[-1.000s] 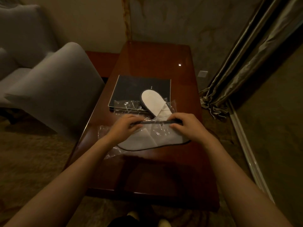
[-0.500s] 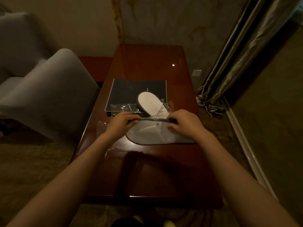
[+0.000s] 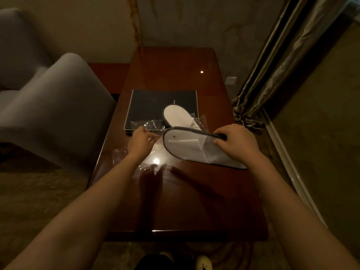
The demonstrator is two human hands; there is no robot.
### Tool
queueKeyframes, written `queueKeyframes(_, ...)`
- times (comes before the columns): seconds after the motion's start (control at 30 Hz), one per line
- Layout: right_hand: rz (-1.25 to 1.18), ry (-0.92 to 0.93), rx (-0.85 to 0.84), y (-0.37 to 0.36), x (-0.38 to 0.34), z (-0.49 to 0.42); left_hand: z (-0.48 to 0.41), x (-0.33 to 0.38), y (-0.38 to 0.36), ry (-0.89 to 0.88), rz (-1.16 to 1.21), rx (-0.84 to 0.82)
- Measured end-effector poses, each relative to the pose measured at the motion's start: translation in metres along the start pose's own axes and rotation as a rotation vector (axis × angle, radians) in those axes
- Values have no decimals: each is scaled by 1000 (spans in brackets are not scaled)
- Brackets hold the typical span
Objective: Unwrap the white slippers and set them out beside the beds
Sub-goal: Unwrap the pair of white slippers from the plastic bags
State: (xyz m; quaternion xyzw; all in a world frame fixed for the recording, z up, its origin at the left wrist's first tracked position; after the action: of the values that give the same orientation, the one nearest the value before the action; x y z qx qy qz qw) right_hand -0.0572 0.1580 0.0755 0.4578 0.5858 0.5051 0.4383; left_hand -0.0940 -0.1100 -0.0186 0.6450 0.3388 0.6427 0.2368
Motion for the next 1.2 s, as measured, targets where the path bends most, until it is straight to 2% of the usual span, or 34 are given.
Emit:
queueKeyframes(0.17, -154, -91, -24, 9, 13, 6, -1, -22, -16, 46, -19, -130)
queueKeyframes(0.4, -411, -312, 126, 16, 36, -5, 14, -25, -49, 105, -22, -386)
queueKeyframes(0.53, -547, -461, 179, -1, 50, -12, 13, -15, -63, 80, -121, -532)
queueKeyframes(0.63, -623, -518, 204, -17, 58, -16, -1, 11, -52, 11, -72, -394)
queueKeyframes(0.7, -645, -554, 202, -27, 65, -21, -11, 26, -47, 48, 54, -289)
queueKeyframes(0.93, -778, -625, 41, -75, 87, -59, -22, 20, -123, 768, 845, -276)
queueKeyframes(1.03, -842, -643, -51, -99, 96, -73, -19, 18, -153, 892, 972, -244)
queueKeyframes(1.2, -886, -623, -120, -123, 105, -86, -25, 7, -168, 983, 971, -63)
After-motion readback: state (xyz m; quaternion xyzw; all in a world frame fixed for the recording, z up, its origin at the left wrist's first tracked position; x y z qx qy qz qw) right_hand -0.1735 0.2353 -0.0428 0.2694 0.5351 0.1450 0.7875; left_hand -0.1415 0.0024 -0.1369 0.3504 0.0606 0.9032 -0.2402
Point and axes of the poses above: each hand's wrist, its own z-axis away from the middle knuckle, its own y-axis out of the back of the hand, x = y × z, the point moved 9 cm from there along -z, towards the middle knuckle, and after that the axes turned 14 degrees about z, right-handed, at the moved point
